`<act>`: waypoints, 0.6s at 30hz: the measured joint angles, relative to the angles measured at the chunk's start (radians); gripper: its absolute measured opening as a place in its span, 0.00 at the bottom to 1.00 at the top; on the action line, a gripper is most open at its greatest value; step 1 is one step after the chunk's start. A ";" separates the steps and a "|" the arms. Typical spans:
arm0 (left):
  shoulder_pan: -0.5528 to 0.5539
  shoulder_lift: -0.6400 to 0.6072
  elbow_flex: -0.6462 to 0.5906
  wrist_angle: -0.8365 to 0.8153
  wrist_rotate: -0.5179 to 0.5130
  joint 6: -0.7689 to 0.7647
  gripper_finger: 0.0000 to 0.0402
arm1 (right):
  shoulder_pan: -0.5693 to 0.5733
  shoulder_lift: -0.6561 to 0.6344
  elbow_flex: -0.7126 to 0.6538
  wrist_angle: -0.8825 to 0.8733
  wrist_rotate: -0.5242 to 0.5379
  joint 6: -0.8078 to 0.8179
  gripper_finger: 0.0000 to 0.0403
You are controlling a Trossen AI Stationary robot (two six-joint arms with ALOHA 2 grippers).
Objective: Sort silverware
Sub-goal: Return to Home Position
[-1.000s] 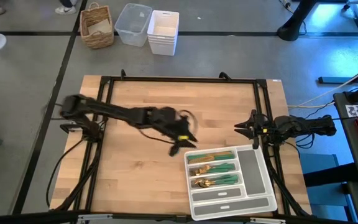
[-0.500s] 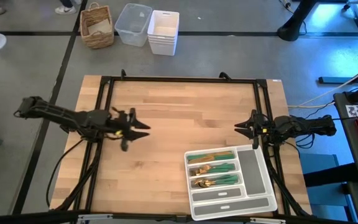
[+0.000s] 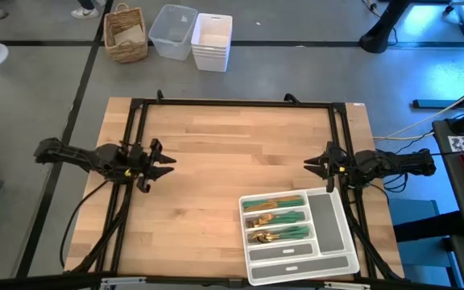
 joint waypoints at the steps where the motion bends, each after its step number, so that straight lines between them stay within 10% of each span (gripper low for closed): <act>1: 0.000 -0.024 -0.012 -0.003 0.000 0.007 0.31 | 0.000 0.000 0.000 0.000 0.000 0.000 0.24; 18: 0.000 -0.176 -0.055 -0.285 -0.168 0.120 0.31 | 0.000 0.000 0.000 0.005 0.040 0.023 0.24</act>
